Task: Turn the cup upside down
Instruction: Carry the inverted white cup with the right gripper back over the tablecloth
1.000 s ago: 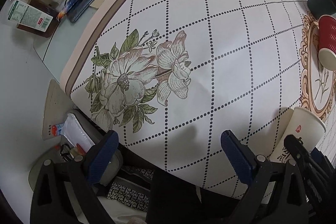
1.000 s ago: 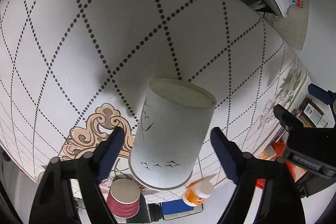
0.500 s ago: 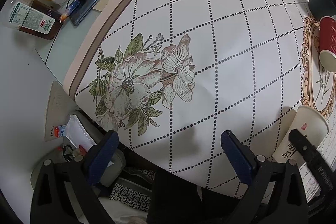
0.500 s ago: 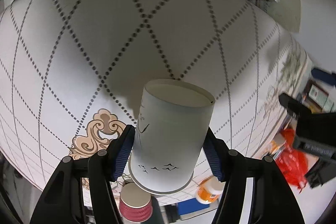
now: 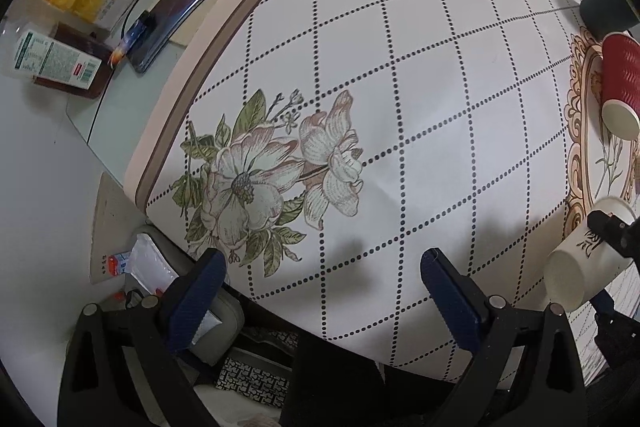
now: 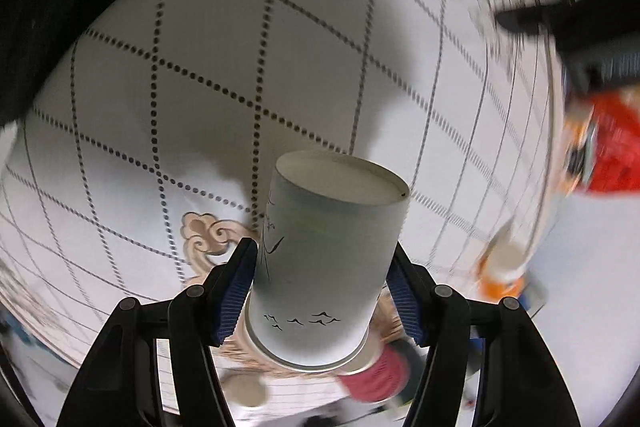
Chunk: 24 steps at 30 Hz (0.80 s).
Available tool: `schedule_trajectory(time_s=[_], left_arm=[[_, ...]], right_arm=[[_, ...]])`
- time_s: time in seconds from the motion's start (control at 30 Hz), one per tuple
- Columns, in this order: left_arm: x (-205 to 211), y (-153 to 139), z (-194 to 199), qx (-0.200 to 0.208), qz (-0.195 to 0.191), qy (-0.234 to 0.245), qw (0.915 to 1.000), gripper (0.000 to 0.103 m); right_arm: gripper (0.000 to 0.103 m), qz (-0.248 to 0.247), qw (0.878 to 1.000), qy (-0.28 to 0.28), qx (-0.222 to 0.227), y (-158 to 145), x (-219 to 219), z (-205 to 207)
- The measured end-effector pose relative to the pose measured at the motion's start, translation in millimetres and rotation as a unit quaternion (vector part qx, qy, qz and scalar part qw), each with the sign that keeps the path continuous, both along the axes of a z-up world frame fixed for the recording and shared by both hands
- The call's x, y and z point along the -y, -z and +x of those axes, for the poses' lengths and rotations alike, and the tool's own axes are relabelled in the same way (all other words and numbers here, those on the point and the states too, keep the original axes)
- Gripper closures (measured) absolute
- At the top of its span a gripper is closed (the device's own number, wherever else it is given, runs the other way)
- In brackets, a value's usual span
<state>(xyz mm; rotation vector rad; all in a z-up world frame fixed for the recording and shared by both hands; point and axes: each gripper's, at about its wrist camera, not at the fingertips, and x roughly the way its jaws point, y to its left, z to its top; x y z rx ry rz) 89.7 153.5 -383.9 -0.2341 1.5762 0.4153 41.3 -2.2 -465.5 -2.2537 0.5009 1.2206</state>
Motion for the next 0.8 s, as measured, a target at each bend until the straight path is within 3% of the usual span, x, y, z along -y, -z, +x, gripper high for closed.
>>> schedule_trajectory(time_s=[0.1,0.23,0.47,0.67,0.8], left_arm=[[7.4,-2.9,6.3,0.002,0.0,0.012,0.9999,0.003],[15.7,-2.8,9.7,0.003,0.0,0.026,0.9997,0.003],[28.8,-1.7,14.6,0.001,-0.001,0.046,0.9989,0.003],[38.7,-1.4,13.9,-0.001,-0.001,0.06,0.9982,0.003],[45.0,-1.9,11.7,-0.001,0.0,0.067,0.9977,0.003]], right_arm=[[0.037,-0.01,0.996,0.083,-0.023,-0.9,-5.7,11.5],[0.037,-0.018,0.98,0.193,-0.047,0.7,-8.8,29.2],[0.037,-0.029,0.931,0.359,-0.063,8.2,-0.1,55.5],[0.037,-0.051,0.867,0.489,-0.078,17.5,7.2,81.5],[0.037,-0.058,0.811,0.574,-0.095,19.3,13.0,103.0]])
